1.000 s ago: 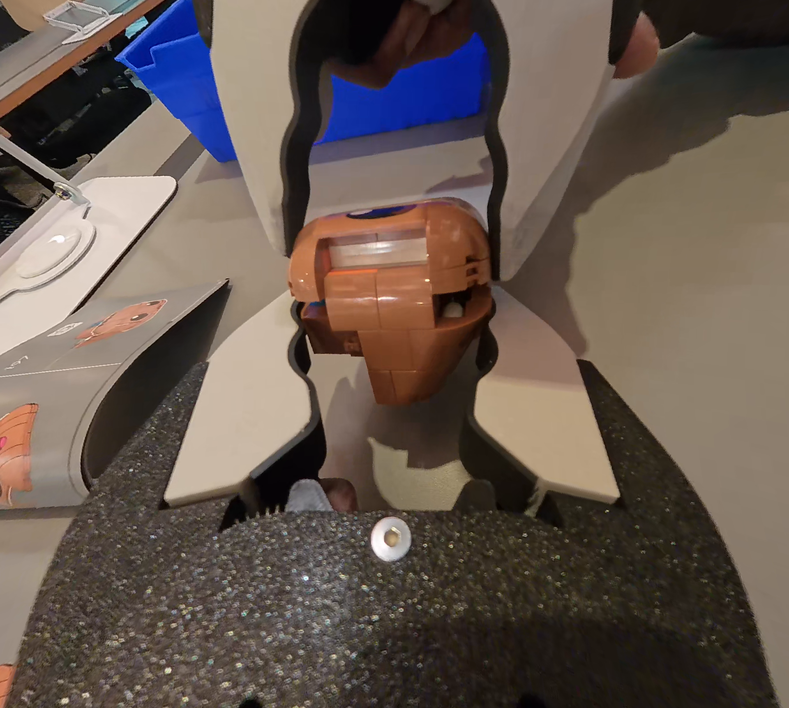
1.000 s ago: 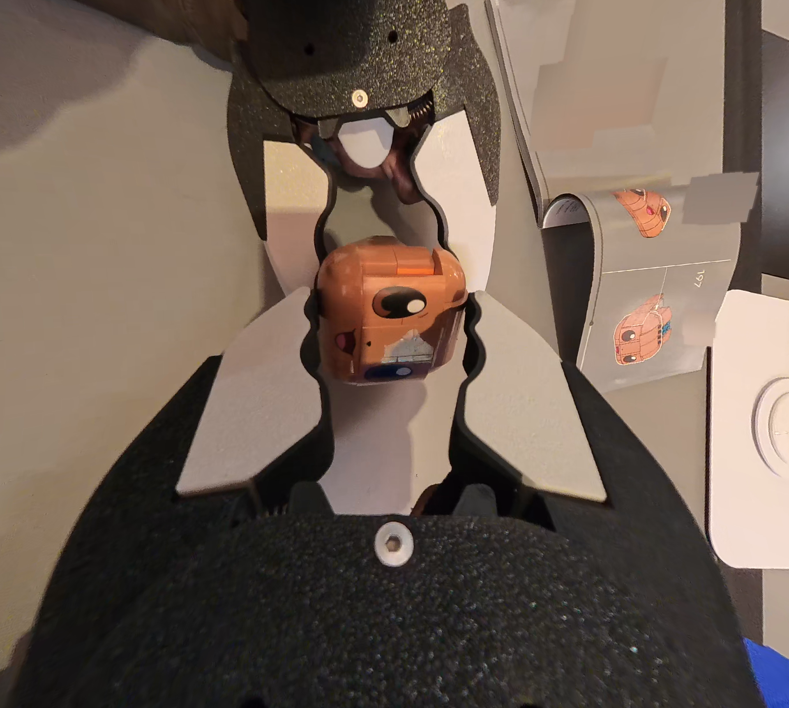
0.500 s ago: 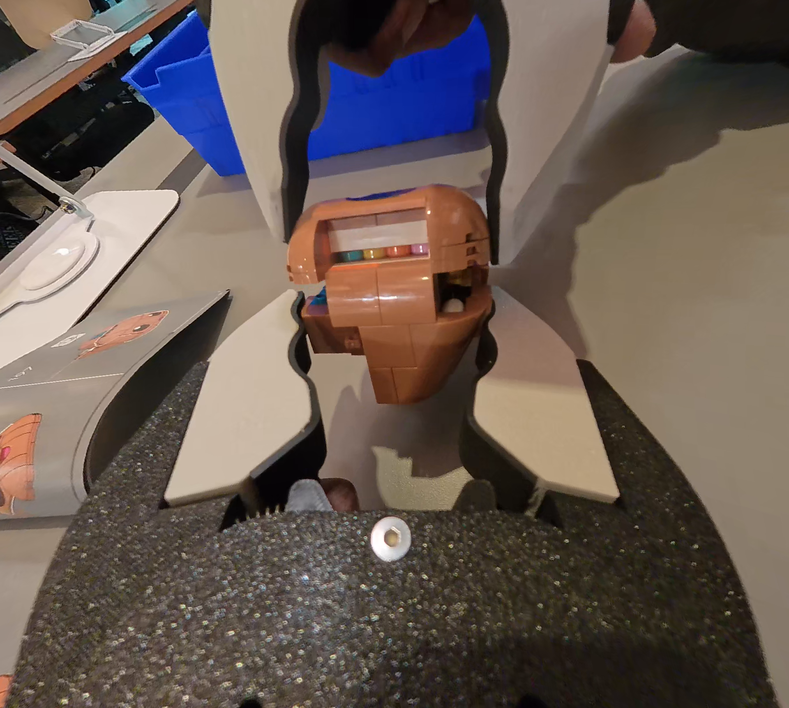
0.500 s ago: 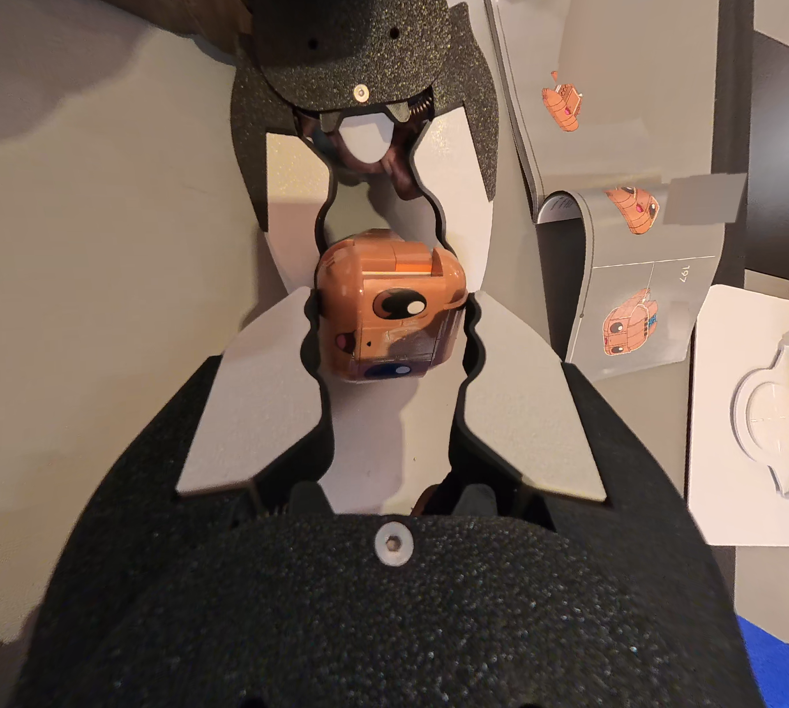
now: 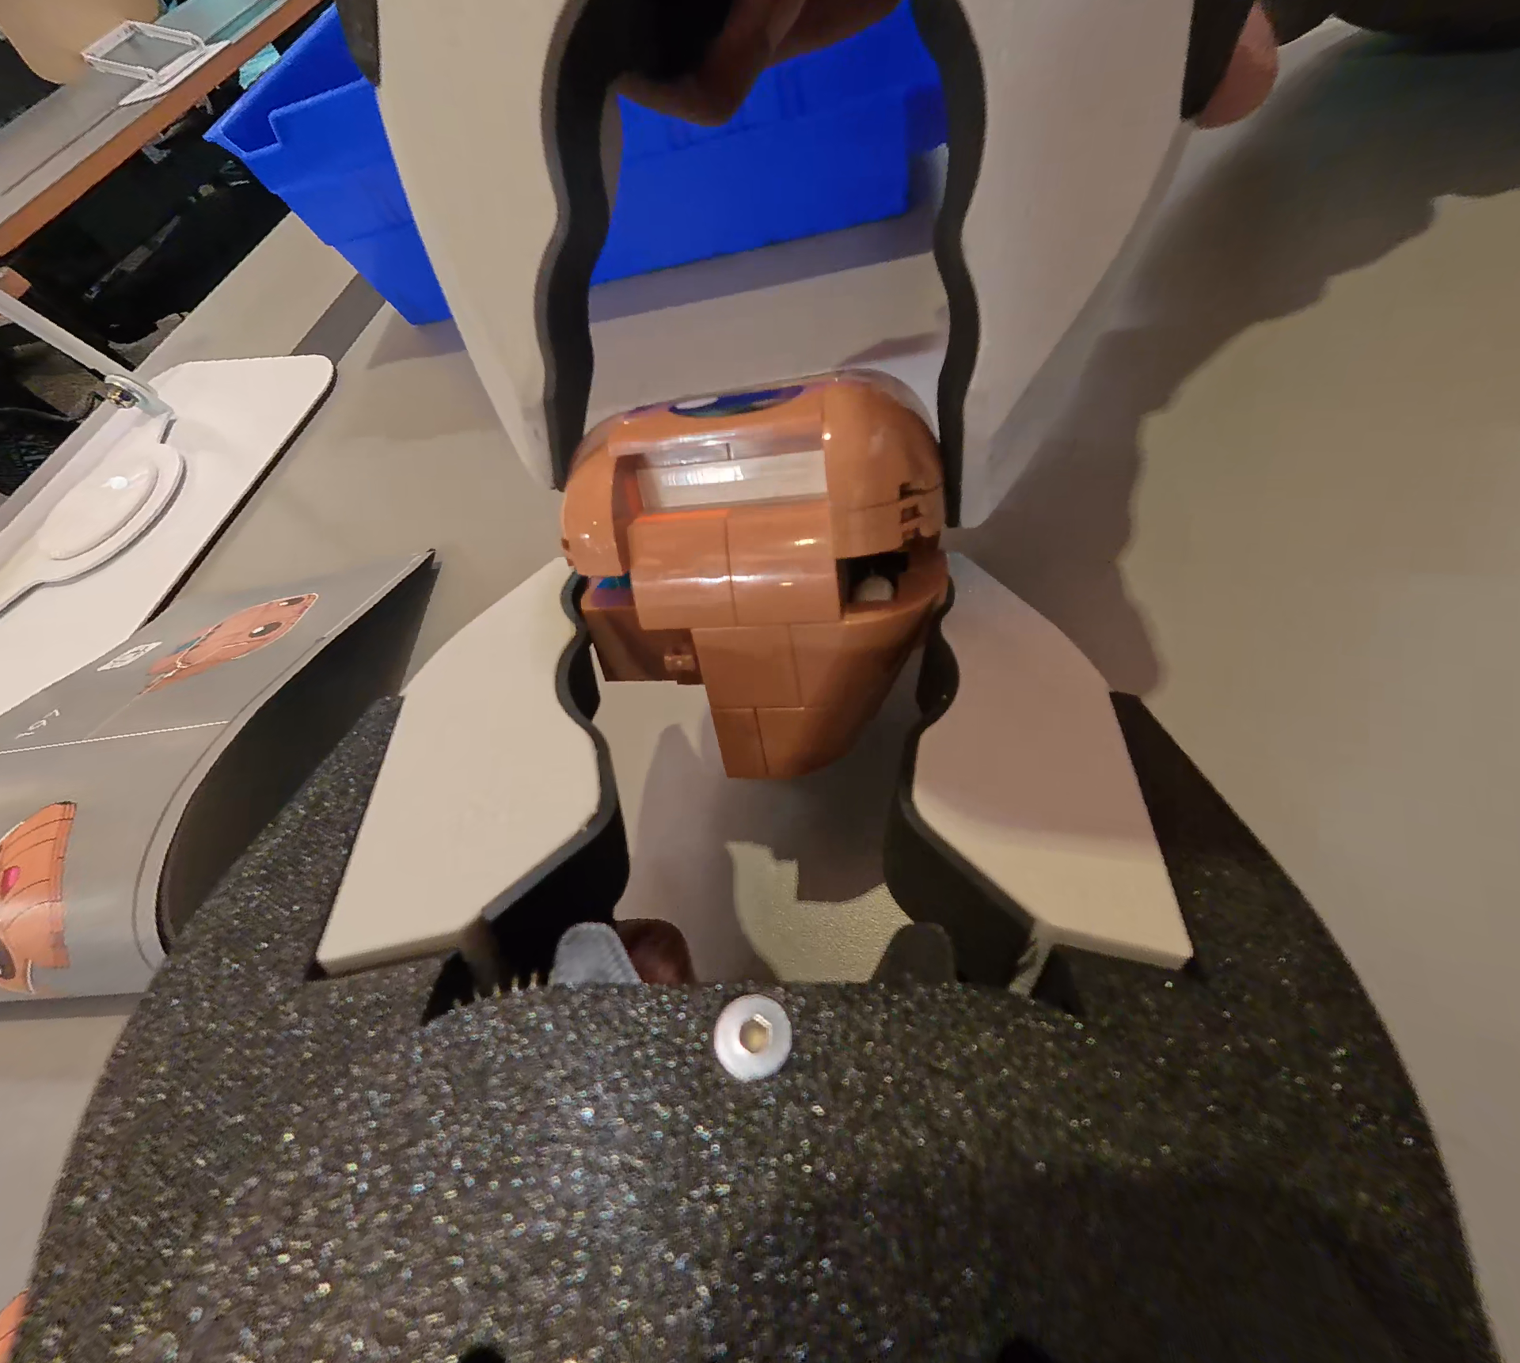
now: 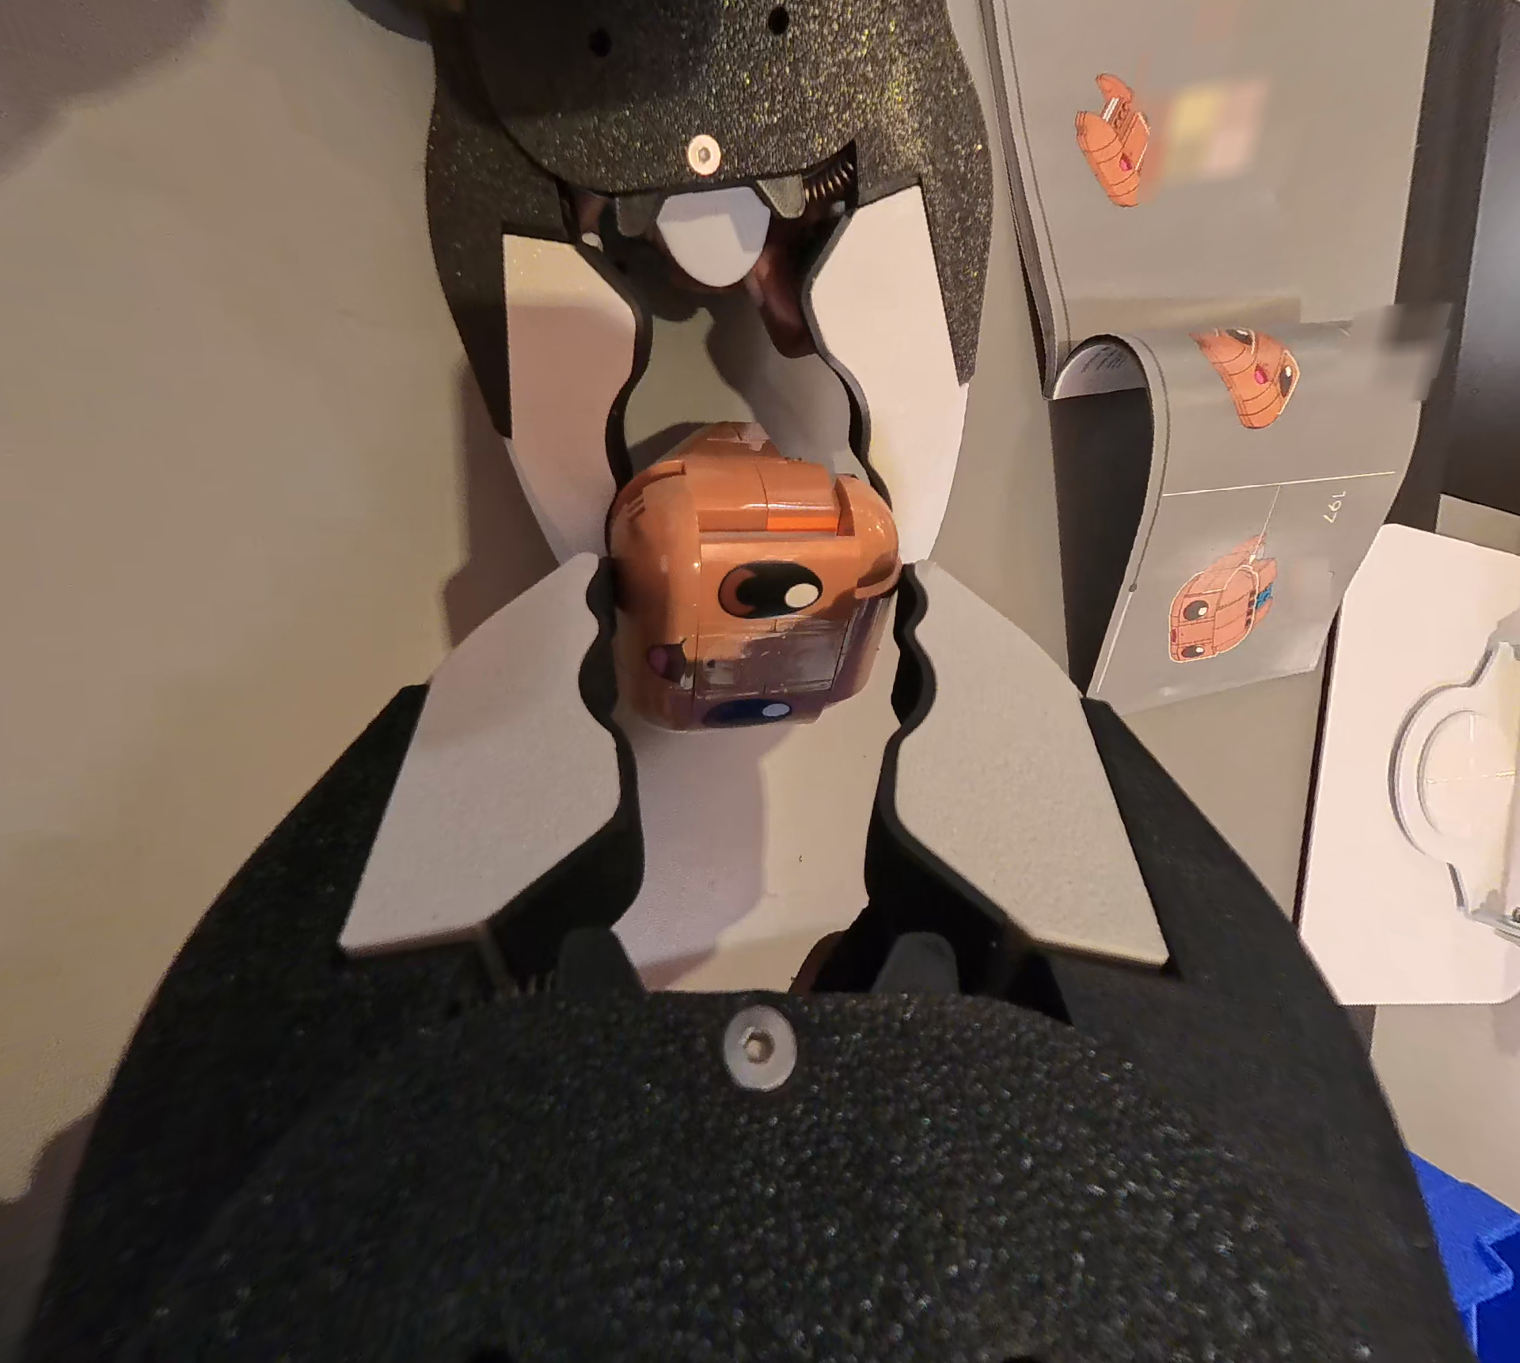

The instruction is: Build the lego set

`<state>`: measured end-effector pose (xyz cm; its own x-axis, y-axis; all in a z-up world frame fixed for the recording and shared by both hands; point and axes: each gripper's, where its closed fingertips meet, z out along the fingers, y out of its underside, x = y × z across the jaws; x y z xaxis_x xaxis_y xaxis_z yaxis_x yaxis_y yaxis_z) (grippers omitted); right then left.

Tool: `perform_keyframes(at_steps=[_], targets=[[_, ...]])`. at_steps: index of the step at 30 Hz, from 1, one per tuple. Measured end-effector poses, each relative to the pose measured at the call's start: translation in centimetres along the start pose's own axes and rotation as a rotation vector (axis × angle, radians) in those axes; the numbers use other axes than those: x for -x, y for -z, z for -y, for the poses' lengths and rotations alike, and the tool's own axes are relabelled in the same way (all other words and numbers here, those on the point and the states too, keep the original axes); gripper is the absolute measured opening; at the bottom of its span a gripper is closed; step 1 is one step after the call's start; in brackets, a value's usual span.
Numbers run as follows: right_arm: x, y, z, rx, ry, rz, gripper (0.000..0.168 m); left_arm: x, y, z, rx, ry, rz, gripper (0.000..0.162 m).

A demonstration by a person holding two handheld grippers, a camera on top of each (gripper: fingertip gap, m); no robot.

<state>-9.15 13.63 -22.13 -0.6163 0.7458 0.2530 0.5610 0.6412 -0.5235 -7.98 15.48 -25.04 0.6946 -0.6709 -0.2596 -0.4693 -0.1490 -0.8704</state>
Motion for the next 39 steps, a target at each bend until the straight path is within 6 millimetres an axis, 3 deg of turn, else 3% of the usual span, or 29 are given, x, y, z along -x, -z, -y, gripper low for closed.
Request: perform_keyframes(at_steps=[8, 15, 18, 24, 28, 32, 39], targets=[[-0.3, 0.4, 0.6, -0.073, -0.017, 0.002, 0.066, 0.3, 0.3, 0.4, -0.035, 0.039, -0.009, 0.078], [-2.3, 2.8, 2.0, -0.358, -0.176, -0.038, 0.077, 2.5, 2.0, 1.7, -0.196, 0.294, -0.046, 0.077], [-3.2, 2.9, 1.9, -0.489, -0.259, -0.122, 0.077, 3.5, 3.1, 2.6, -0.295, 0.424, -0.082, 0.077], [-3.8, 2.0, 0.9, -0.704, -0.384, -0.451, 0.070, 4.7, 4.9, 4.2, -0.483, 0.646, -0.183, 0.077], [-3.1, 2.1, 1.5, -0.794, -0.485, -0.503, 0.067, 4.6, 5.3, 5.0, -0.565, 0.706, -0.238, 0.077], [-2.6, 2.7, 2.0, -0.805, -0.413, -0.609, 0.069, 3.8, 5.6, 5.9, -0.639, 0.766, -0.338, 0.077], [-2.9, 3.5, 1.6, -0.817, -0.352, -0.727, 0.065, 2.9, 4.9, 6.3, -0.646, 0.781, -0.367, 0.077]])
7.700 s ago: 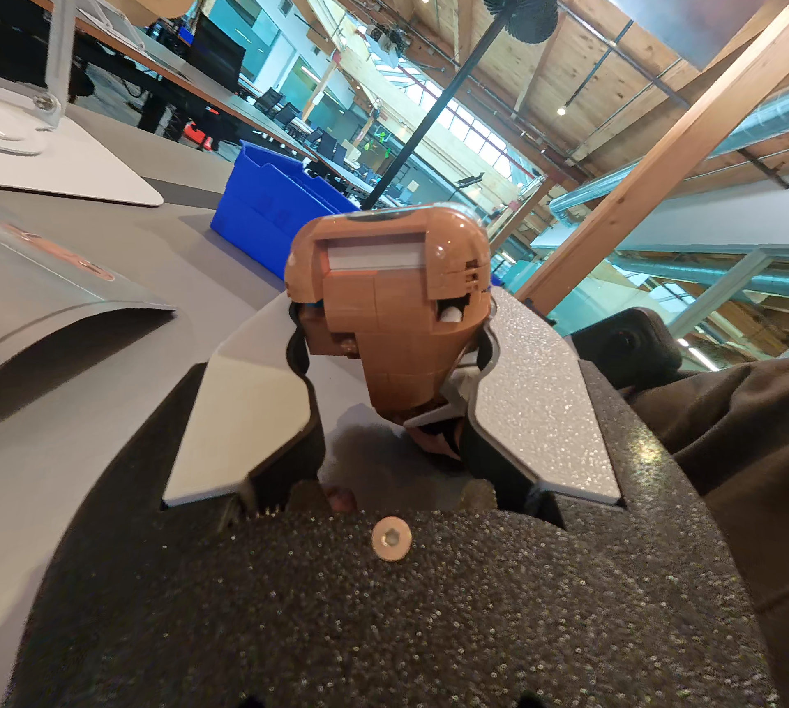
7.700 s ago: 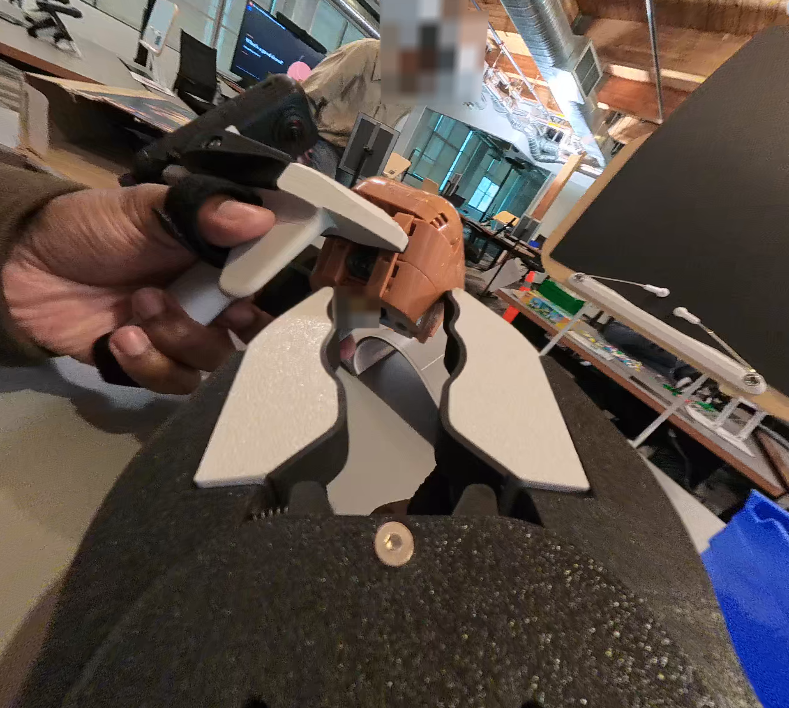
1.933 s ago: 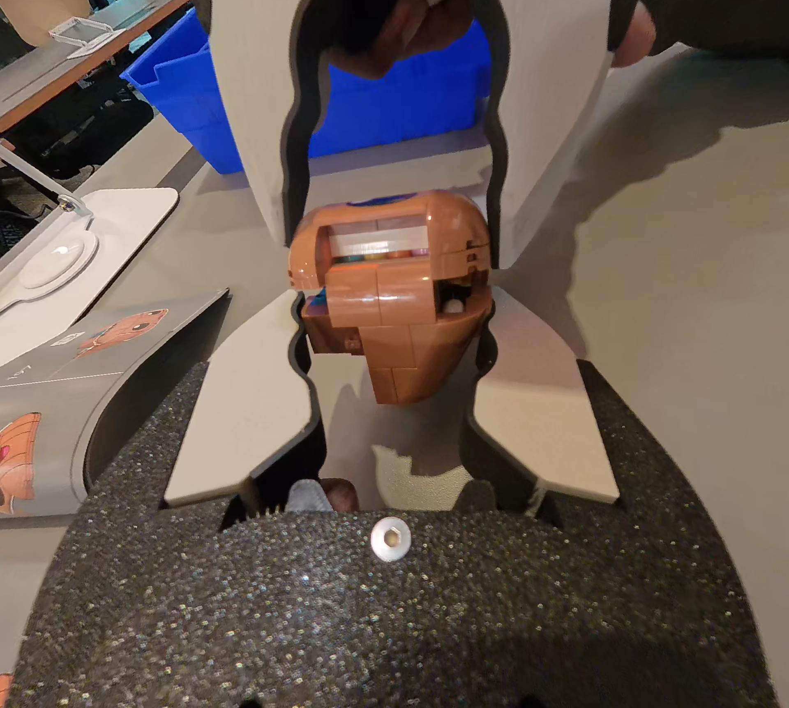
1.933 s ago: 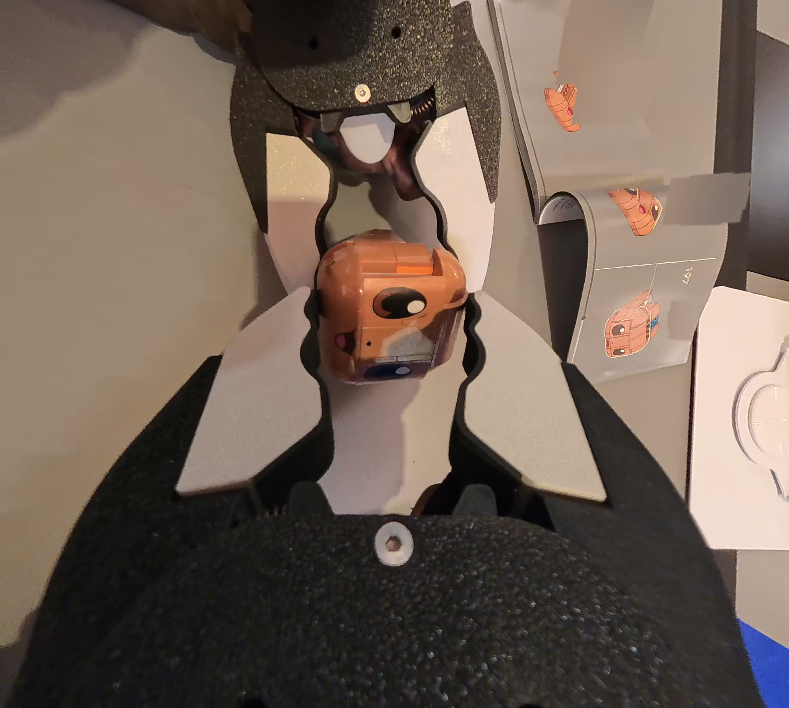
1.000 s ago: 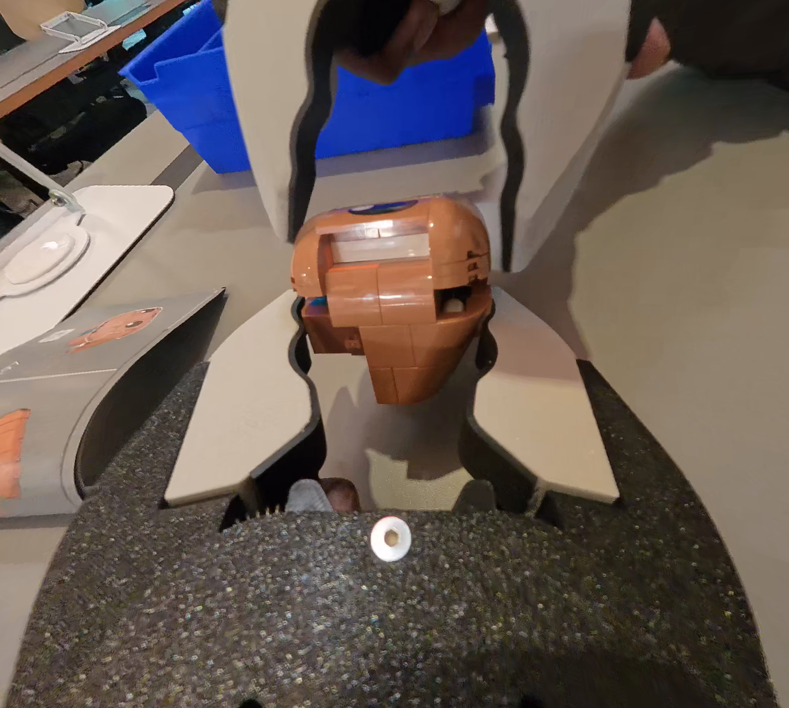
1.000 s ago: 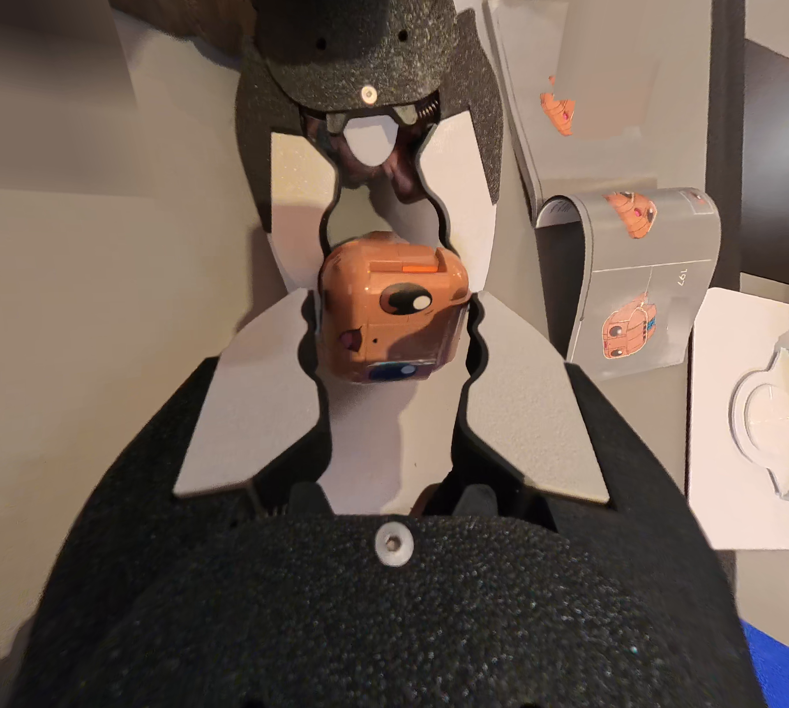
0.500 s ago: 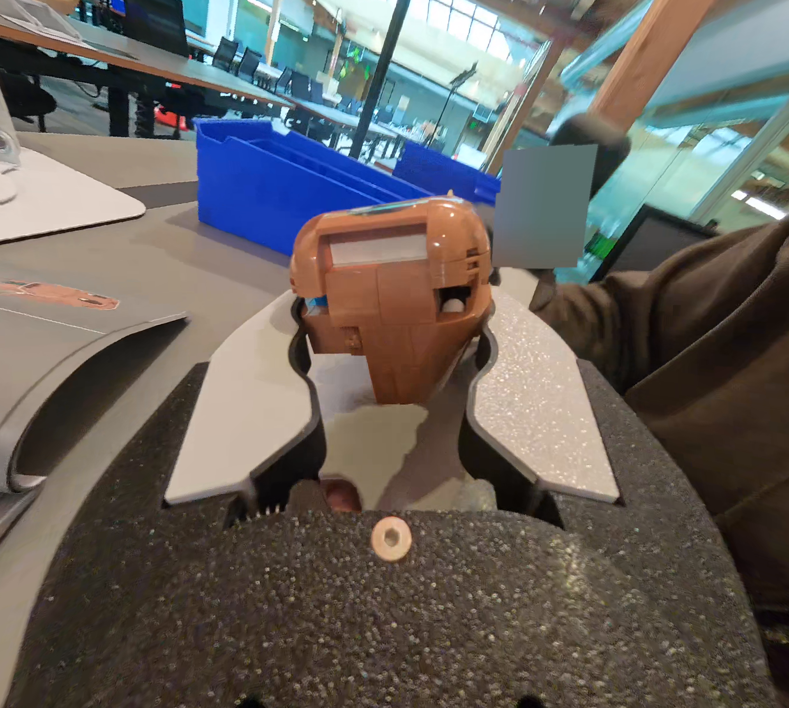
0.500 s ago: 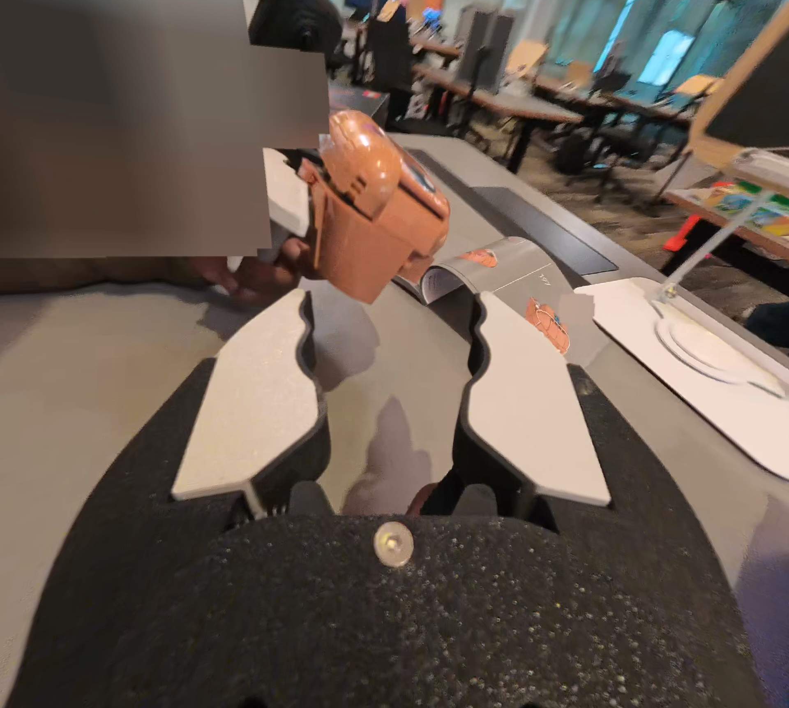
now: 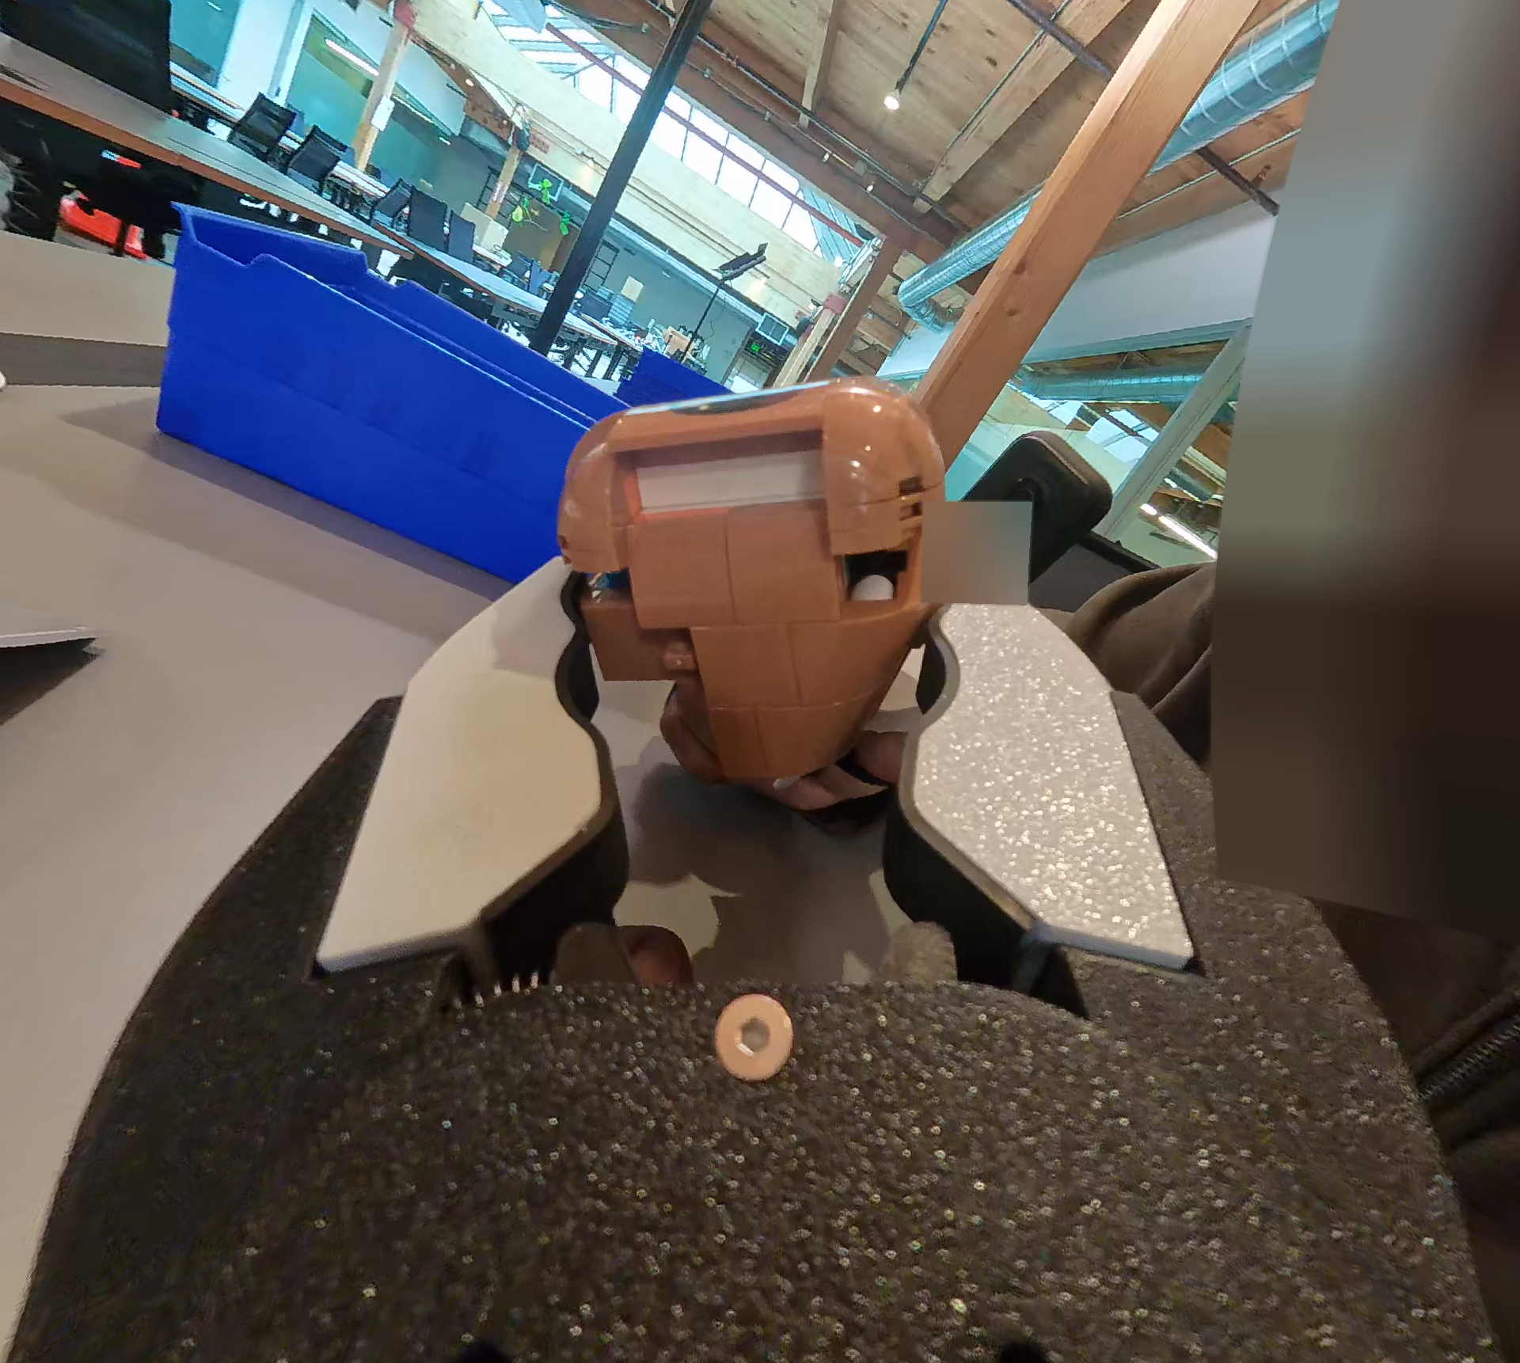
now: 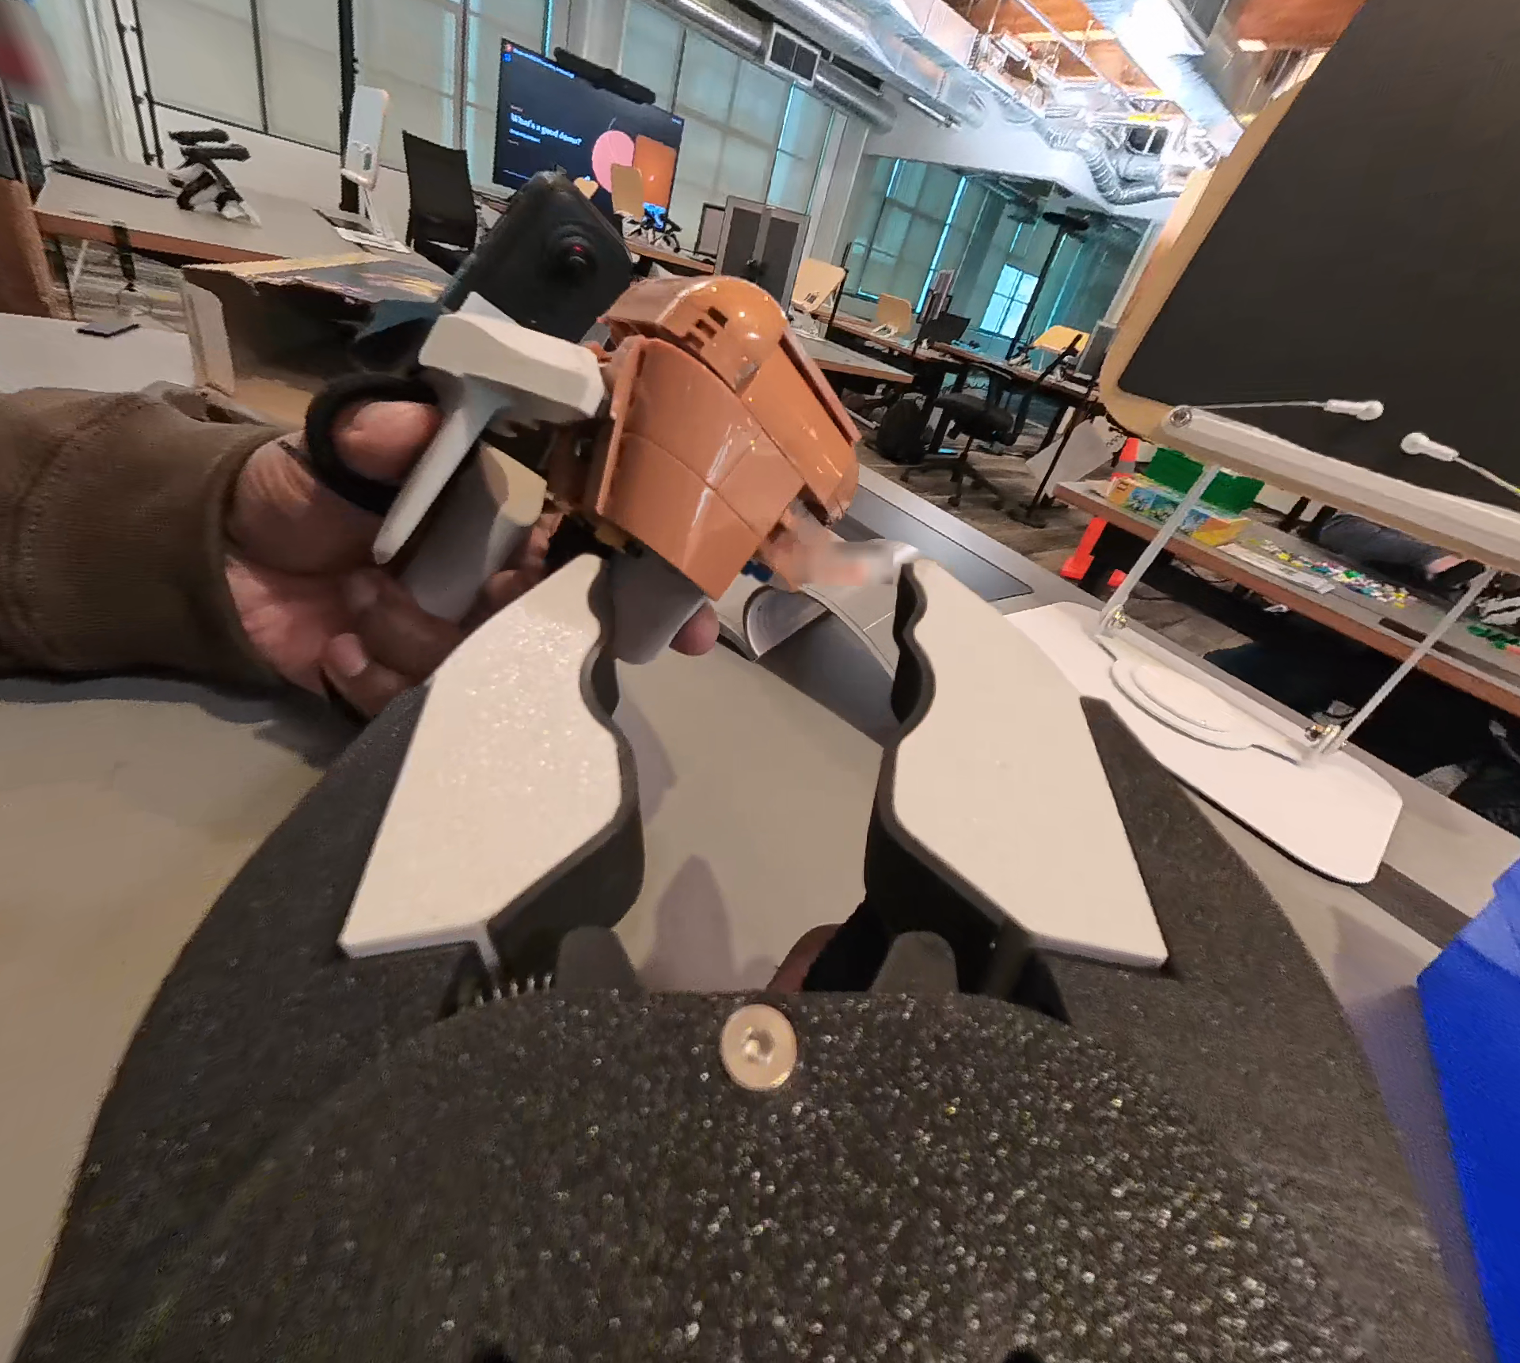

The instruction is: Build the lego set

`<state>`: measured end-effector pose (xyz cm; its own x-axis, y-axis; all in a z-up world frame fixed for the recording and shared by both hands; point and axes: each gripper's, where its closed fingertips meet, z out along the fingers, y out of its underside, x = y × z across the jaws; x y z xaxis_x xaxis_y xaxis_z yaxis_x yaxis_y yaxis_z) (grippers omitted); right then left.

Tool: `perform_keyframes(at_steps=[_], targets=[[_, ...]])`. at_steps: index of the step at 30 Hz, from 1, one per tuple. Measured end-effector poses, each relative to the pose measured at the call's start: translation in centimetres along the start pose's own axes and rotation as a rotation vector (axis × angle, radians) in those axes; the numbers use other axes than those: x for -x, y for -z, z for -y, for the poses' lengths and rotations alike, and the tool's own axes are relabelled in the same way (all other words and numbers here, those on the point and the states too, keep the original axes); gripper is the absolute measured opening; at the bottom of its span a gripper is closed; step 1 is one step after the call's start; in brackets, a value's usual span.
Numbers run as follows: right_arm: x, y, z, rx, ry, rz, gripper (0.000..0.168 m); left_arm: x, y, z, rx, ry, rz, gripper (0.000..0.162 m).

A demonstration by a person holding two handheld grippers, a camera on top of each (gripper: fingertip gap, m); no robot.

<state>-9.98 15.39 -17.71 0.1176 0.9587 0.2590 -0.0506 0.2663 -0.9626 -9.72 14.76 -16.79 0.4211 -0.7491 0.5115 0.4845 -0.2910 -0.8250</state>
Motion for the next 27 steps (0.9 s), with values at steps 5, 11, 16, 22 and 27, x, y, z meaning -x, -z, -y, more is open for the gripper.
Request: perform_keyframes(at_steps=[5, 11, 16, 22, 27], targets=[[1.0, 0.4, 1.2, -0.092, -0.028, 0.087, 0.063, 0.5, 0.1, 0.0, 0.012, -0.072, 0.059, 0.077], [1.6, 0.8, 2.1, -0.152, -0.129, 0.171, 0.066, 0.7, 0.4, -0.1, 0.038, -0.192, 0.090, 0.077], [1.2, 0.8, 2.2, -0.162, -0.148, 0.161, 0.063, -0.2, 0.3, -0.1, 0.018, -0.176, 0.030, 0.077], [1.9, 1.1, 2.9, -0.194, -0.109, 0.178, 0.061, -1.8, 0.4, 0.2, -0.026, -0.065, -0.116, 0.077], [2.6, 1.4, 3.5, -0.222, -0.077, 0.201, 0.060, -2.6, 0.4, -0.1, -0.019, -0.057, -0.168, 0.077]])
